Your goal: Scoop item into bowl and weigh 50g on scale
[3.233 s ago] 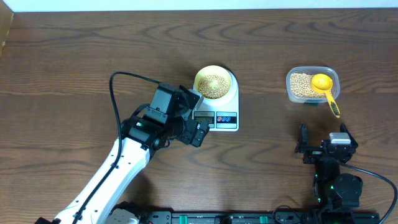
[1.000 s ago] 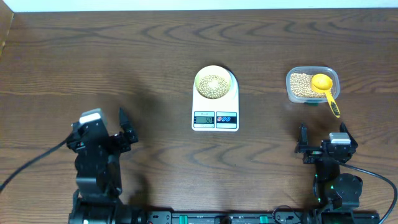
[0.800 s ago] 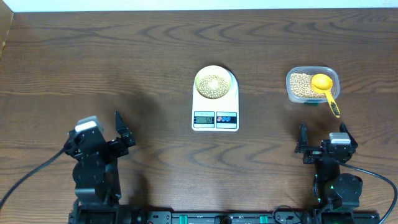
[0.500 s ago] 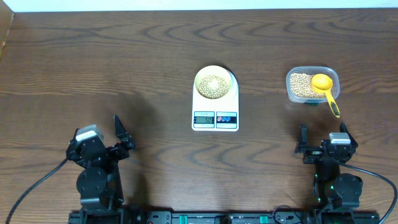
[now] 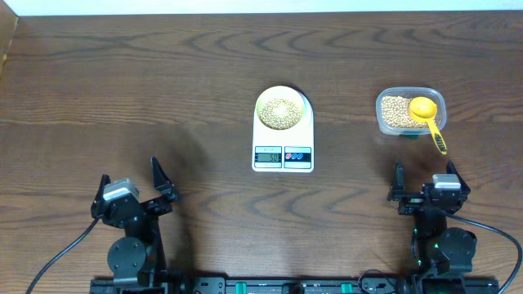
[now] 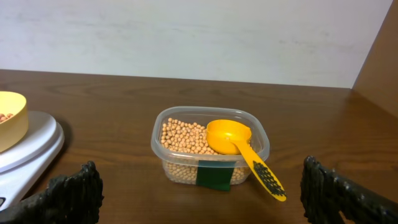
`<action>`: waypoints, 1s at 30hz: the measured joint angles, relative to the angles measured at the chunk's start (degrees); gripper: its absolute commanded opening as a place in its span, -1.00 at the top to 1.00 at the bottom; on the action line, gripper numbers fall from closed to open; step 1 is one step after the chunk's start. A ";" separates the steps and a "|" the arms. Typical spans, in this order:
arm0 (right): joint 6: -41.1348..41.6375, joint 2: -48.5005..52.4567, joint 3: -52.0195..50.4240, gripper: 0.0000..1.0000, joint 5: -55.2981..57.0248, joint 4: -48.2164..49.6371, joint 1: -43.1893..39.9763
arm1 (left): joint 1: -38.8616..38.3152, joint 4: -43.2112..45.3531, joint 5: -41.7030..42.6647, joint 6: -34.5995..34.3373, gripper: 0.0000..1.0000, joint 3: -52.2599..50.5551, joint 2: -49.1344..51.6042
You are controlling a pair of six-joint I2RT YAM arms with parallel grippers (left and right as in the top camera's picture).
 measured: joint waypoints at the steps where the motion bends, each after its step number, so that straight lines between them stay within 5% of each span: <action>1: 0.00 0.00 0.00 -0.99 0.00 0.00 0.00 | 0.00 0.59 0.00 0.02 -0.96 -0.39 -0.04; 18: 0.00 0.00 0.00 -0.99 0.00 0.00 0.00 | 0.00 15.76 0.76 -0.02 -0.96 -10.19 -0.09; 30: 0.02 0.00 0.00 -0.99 0.00 0.02 0.00 | 2.58 11.21 8.59 -0.22 -0.96 -11.45 -0.09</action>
